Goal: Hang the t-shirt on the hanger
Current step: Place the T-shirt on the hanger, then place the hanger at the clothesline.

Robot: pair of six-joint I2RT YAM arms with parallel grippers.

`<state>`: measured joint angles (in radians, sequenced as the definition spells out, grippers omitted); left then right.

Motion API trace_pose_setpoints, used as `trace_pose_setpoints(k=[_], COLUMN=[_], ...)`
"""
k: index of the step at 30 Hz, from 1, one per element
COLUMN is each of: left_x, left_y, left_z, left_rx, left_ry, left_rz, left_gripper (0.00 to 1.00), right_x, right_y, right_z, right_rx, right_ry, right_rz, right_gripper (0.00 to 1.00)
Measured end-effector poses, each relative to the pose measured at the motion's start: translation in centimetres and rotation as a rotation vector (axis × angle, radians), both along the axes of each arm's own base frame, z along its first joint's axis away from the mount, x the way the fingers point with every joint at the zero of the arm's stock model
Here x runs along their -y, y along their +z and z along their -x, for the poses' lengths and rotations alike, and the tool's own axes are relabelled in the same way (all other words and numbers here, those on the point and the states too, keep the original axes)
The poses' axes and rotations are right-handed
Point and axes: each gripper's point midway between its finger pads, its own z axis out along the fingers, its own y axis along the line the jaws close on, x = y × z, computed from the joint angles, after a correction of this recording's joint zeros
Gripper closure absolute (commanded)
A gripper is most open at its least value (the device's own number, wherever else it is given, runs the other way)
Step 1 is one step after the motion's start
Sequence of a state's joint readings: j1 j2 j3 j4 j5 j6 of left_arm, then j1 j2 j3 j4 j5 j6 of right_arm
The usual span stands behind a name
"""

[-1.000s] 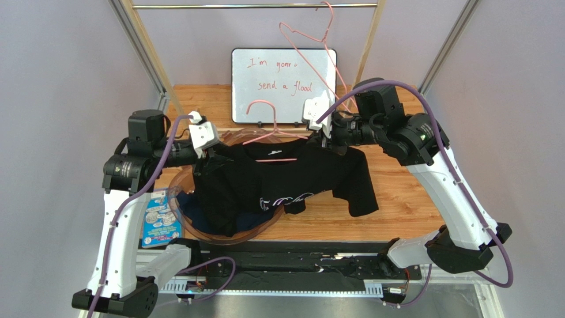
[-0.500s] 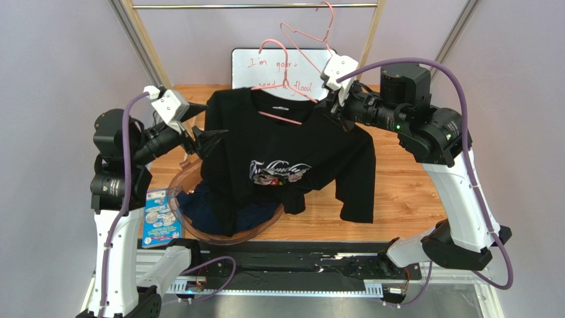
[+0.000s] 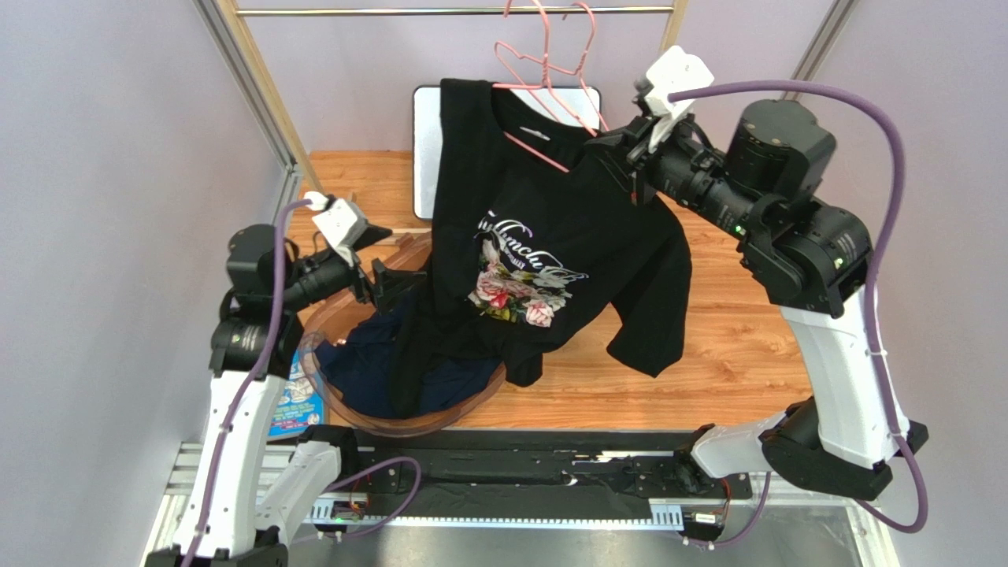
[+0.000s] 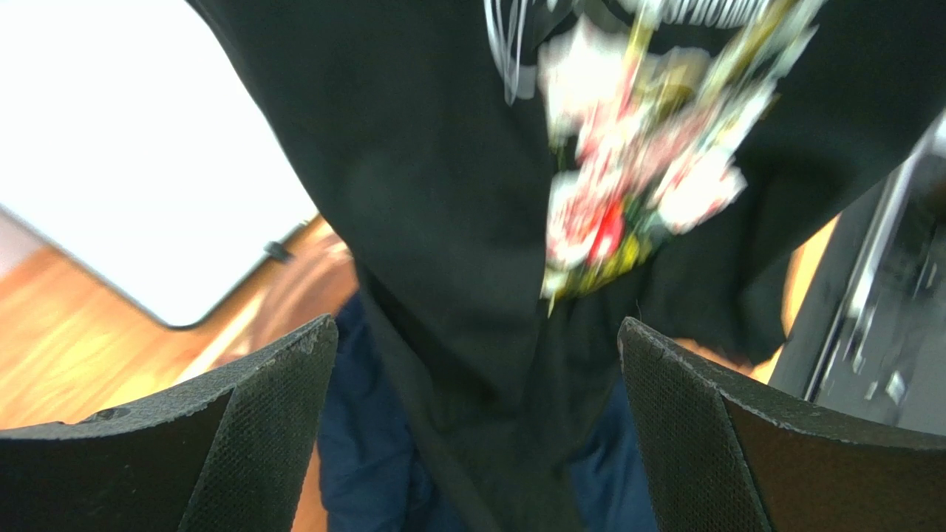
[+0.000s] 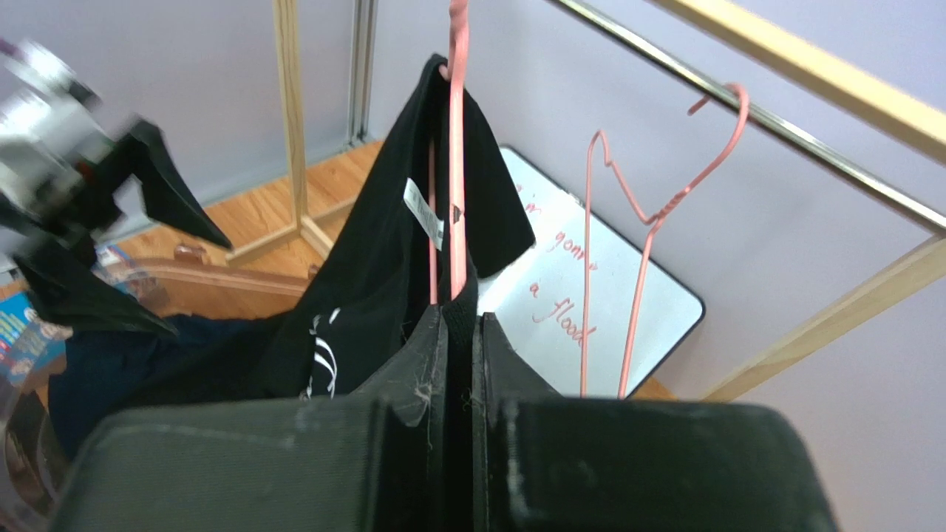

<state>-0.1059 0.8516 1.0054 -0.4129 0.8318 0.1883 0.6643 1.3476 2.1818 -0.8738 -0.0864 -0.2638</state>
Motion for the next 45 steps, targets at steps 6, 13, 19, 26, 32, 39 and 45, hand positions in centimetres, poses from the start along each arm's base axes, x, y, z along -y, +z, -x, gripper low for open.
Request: trace_pose_setpoints(k=[6,13,19,26,32,39,45], left_x=[3.2,7.3,11.7,15.4,17.0,15.2,8.1], left_y=[-6.3,-11.2,-11.8,-12.9,-14.4,-11.7,1.6], left_z=[-2.7,-2.6,2.0,2.8,-1.2,-3.1,-9.8], left_rx=[-0.067,-0.162,-0.156,-0.182,-0.213,-0.159,0.149], left_ry=[-0.138,-0.306,-0.49,-0.451,-0.293,-0.188,0.037], left_rz=[-0.117,-0.165,-0.131,-0.097,-0.125,-0.16,-0.105], left_gripper=[0.01,0.01,0.01,0.1,1.0,1.0,1.0], right_x=[0.5,0.3,0.2,-0.4,-0.9,-1.0,-1.0], right_y=[2.7,3.8,4.5,3.9,3.3,2.5,3.4], right_z=[1.1,1.5,1.4,0.6,0.1,-0.7,-0.9], right_rx=[0.057,0.081,0.101,0.084,0.066,0.069,0.121], right_ry=[0.014,0.03,0.031,0.032,0.03,0.011,0.007], right_rz=[-0.083,-0.115,-0.134,-0.137,-0.137,-0.135,-0.15], right_gripper=[1.0,1.0,1.0,1.0,1.0,1.0,1.0])
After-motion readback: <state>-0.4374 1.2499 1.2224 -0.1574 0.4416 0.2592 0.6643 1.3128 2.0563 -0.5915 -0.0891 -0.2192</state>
